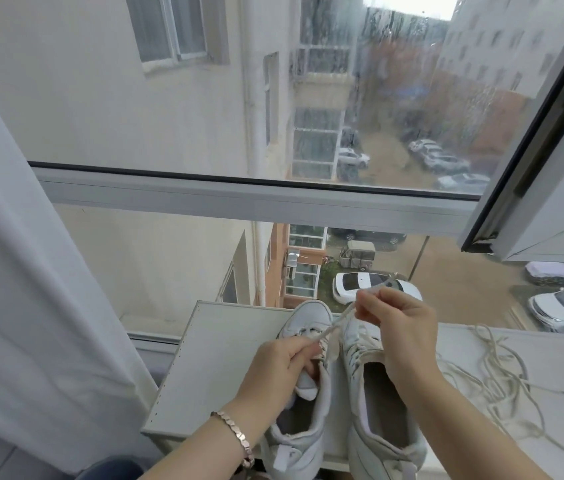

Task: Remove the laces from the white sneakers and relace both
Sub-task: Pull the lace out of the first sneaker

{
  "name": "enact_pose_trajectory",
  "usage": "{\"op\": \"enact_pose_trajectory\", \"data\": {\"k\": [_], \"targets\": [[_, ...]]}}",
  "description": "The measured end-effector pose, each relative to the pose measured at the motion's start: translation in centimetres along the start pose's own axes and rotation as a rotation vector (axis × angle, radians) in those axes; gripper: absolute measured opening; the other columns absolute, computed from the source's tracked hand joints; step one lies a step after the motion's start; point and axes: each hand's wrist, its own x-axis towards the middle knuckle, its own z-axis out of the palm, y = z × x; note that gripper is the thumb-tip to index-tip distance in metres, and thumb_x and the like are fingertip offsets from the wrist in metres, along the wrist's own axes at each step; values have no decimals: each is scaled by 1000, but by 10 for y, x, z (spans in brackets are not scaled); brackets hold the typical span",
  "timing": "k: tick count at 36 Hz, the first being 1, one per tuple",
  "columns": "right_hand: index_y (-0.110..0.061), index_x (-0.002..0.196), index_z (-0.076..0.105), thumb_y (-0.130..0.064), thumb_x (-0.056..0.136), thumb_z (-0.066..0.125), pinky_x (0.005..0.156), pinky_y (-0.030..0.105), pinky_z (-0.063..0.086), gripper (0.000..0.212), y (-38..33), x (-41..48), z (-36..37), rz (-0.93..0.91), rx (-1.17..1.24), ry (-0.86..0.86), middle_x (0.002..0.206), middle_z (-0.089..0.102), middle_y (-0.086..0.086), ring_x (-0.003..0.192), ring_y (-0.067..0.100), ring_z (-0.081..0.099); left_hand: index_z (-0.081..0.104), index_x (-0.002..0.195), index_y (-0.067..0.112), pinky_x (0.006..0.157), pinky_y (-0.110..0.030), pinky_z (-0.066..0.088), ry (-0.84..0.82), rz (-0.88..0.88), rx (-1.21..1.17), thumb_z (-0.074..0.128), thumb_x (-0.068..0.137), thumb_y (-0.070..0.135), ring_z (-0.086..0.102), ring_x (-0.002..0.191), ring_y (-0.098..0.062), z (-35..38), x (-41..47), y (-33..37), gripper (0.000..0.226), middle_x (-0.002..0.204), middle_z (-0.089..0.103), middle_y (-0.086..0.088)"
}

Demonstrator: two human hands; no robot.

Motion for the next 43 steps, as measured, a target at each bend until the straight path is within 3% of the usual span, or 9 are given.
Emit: {"op": "enact_pose_trajectory", "data": {"k": [8,12,16,19,23,29,37,41,43], "targets": [[-17,50,68,1,81,65,54,13,48,35,-6,1,1,-53,202,185,48,59,-5,49,6,54,72,73,30,69,-12,44,-13,-41,6,59,91,22,61,65,-2,-13,7,2,23,65,68,11],[-7,60,64,-1,84,62,58,15,52,25,-9,1,12,46,179,-20,52,61,0,54,12,61,69,91,34,73,-15,45,70,-67,21,65,87,24,62,70,3,-17,7,9,12,65,68,16],[-9,69,60,-7,89,59,67,20,55,19,-11,-5,27,52,48,-178,66,67,6,68,19,66,53,102,48,69,-9,45,34,-3,-170,74,74,35,62,71,-2,-12,6,28,37,72,66,5],[-4,78,57,-7,92,52,62,23,57,15,-17,-8,34,129,148,-209,72,72,8,68,20,70,62,83,44,62,-18,47,104,43,-91,69,81,34,62,66,-6,-5,7,38,12,68,65,7],[-2,79,53,-4,93,51,54,22,55,14,-24,-8,38,193,231,-169,56,65,3,50,13,63,70,72,30,60,-10,42,220,121,-24,70,82,20,59,64,0,-4,7,35,14,62,63,20],[-6,72,55,0,90,54,46,21,47,19,-47,-12,46,-76,177,-108,51,58,0,41,10,50,56,51,39,54,-5,37,188,106,-17,65,85,17,50,49,3,-2,10,34,41,48,54,19],[-15,71,57,-5,90,56,46,18,45,22,-109,14,24,-414,291,-40,54,62,-4,43,7,52,70,76,38,60,-14,48,103,-50,-209,69,83,12,61,56,-2,-9,8,27,27,66,70,13],[-5,95,60,-12,90,60,48,14,47,9,-84,42,28,-174,-83,-79,66,69,-2,51,7,62,69,102,11,52,-13,45,83,-148,-342,66,83,3,57,49,-3,-10,12,30,20,63,70,7],[-2,125,47,-21,85,68,55,13,48,49,-51,45,27,32,-495,-187,96,68,7,68,10,64,68,99,6,49,-14,45,101,-222,-438,65,83,1,59,50,-4,-14,11,28,17,65,71,4]]}}
